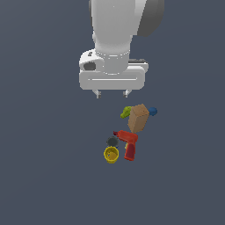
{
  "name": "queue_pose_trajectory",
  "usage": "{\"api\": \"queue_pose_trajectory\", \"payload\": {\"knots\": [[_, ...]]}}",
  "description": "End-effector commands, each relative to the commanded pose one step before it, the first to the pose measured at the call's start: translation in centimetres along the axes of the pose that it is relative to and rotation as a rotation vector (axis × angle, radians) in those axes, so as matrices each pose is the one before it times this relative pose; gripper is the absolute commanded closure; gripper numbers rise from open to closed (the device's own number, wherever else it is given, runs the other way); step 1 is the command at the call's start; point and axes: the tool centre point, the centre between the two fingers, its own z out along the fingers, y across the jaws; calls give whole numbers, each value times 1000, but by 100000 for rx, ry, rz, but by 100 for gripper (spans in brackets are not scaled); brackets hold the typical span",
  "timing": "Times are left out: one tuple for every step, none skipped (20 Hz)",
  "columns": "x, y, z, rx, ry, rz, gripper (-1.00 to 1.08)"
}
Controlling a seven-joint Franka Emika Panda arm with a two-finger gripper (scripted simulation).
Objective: Pick up a designated object from a clutter of objects.
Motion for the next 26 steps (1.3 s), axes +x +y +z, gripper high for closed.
{"api": "queue_pose_trajectory", "payload": {"knots": [[0, 1, 0, 0, 0, 0, -92], [1, 67, 17, -49, 0, 129, -92], [2, 211, 50, -148, -2, 411, -92], [3, 334, 81, -233, -5, 650, -92], [3, 455, 112, -318, -7, 892, -92], [3, 569, 143, -400, -11, 1129, -92], [3, 534, 139, -378, -12, 1081, -92], [3, 393, 107, -280, -10, 821, -92], [2, 251, 72, -181, -7, 553, -92], [1, 109, 35, -81, -3, 273, -92], [0, -17, -1, 0, 0, 0, -92], [-1, -79, -27, 69, 3, -207, -92], [1, -44, -27, 41, 1, -236, -92], [1, 11, -9, 3, 0, -69, -92], [1, -9, 4, 0, 0, 0, -92], [-2, 2, 15, -12, 0, 154, -92], [-3, -20, 26, -5, 0, 239, -92], [-4, -41, 35, 0, 1, 331, -92], [-6, -60, 44, 5, 1, 420, -92], [-8, -79, 54, 9, 1, 512, -92], [-11, -96, 64, 12, 1, 610, -92], [-13, -112, 74, 16, 1, 704, -92], [-16, -128, 83, 18, 1, 790, -92], [-20, -140, 91, 19, 1, 873, -92], [-24, -152, 101, 20, 1, 964, -92], [-28, -162, 111, 20, 1, 1061, -92]]}}
